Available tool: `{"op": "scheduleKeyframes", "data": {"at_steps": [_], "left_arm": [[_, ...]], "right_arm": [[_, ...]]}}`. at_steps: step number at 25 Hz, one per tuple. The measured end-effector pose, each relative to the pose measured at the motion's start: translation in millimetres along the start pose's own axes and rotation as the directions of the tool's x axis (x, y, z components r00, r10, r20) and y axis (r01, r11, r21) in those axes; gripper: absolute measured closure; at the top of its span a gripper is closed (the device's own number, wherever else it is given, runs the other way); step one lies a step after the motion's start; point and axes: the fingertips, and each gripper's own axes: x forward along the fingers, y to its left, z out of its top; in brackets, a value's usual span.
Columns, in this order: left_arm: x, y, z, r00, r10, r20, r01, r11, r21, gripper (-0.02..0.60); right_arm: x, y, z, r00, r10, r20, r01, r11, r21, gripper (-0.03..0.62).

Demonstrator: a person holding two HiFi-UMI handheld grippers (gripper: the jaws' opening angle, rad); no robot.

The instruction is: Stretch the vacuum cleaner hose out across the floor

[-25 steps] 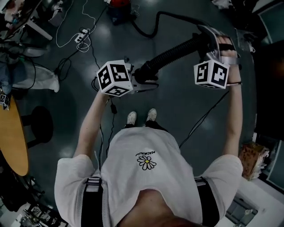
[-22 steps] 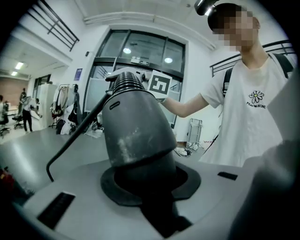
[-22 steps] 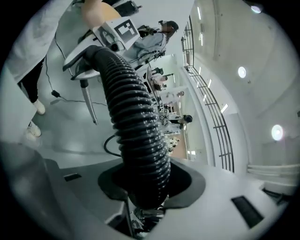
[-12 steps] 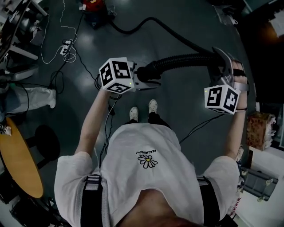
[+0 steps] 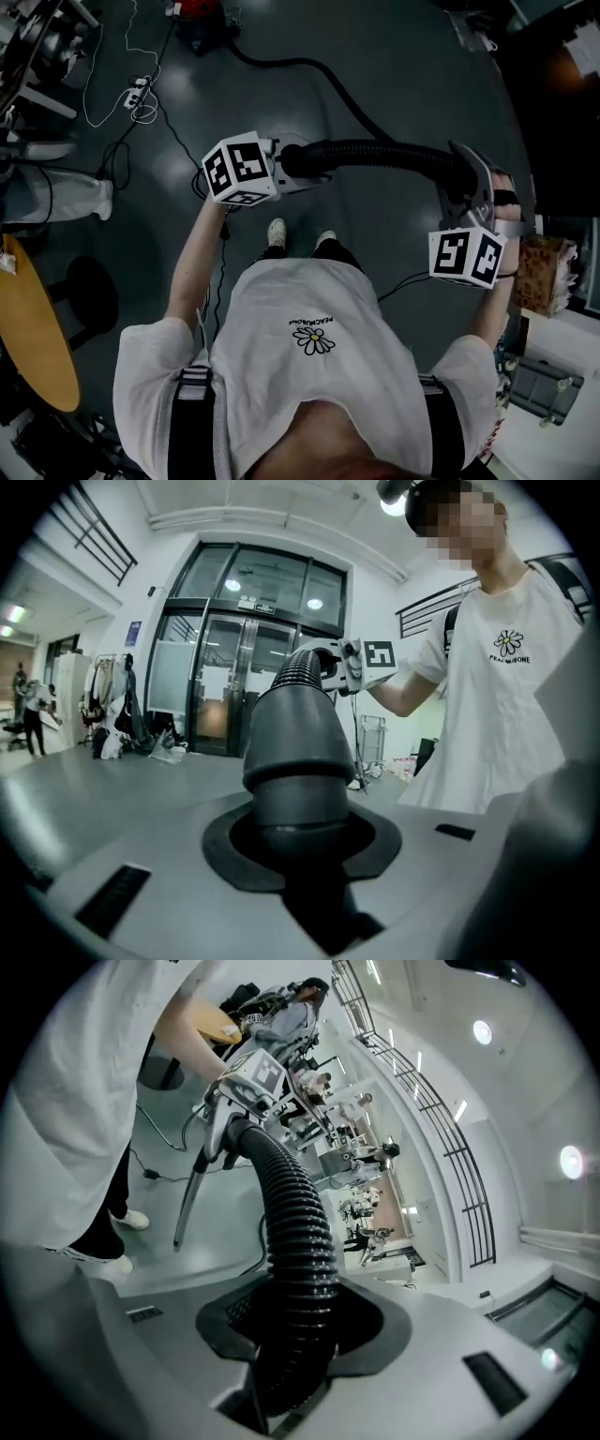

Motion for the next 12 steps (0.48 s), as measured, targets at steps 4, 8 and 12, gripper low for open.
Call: {"op": "scheduleKeyframes", "data": {"at_steps": [4,8,12], "left_arm": [[-4.6,4.8,16.2,0.966,0.244,0.084,-0.25,0.965,0.073,0.482],[4.1,-7.5,41.4,0.878,0.461,0.131,-0.474,0.876,0.089,0.482],[2.8,-14.4,47.8,0.799,0.593,0.099,-0.601,0.783,0.162,0.449]], "right_arm": [[-9.8,-4.2,-2.8,0.994,-0.009,0.109,0.002,0.998,0.07,0.427],[-8.2,-8.1,-31.0,0.98,-0.056,0.19,0.001,0.961,0.275,0.428],[1.3,9.6,-58.6,0.972,-0.015,0.234,-0.084,0.909,0.407,0.427]]}}
